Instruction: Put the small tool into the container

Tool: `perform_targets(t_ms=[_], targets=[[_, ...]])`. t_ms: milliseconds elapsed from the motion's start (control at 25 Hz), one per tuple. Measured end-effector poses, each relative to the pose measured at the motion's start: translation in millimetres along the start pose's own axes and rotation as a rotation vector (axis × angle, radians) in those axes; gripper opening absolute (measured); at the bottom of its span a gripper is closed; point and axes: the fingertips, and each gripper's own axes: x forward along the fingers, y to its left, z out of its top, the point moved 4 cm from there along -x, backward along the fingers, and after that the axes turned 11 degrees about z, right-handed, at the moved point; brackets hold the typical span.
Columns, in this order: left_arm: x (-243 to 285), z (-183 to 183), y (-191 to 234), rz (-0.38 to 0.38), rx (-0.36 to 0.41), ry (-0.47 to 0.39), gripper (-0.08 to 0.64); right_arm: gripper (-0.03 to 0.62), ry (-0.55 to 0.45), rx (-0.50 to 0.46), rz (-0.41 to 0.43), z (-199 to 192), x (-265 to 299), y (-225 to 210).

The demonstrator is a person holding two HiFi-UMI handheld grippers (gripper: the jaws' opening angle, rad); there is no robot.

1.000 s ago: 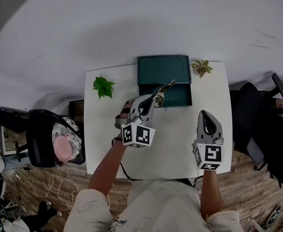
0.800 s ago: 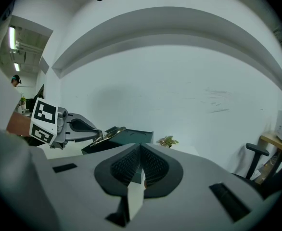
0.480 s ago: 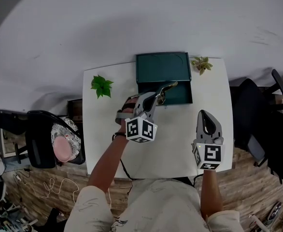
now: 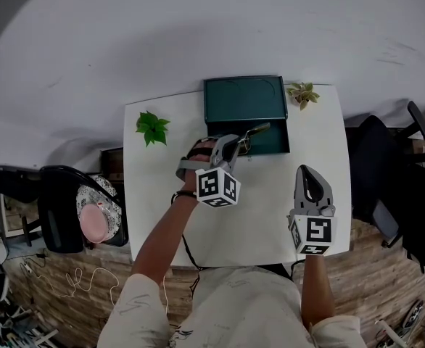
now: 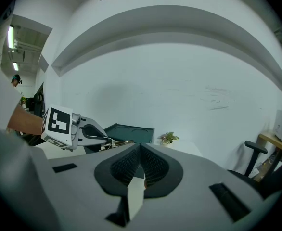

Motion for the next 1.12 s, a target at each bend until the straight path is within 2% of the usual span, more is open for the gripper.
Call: perform_targets(t_ms=[720,1120], targets=[[24,8,-15,-0.050,0.166,0.040,0.008,0.014,0.000,0.001,-0.002,-5,-4,0],[32,9,-28,-0.100,0.207,0.067,0.012,0.015,-0.007,0.012,-0.003,-4,-4,-1]])
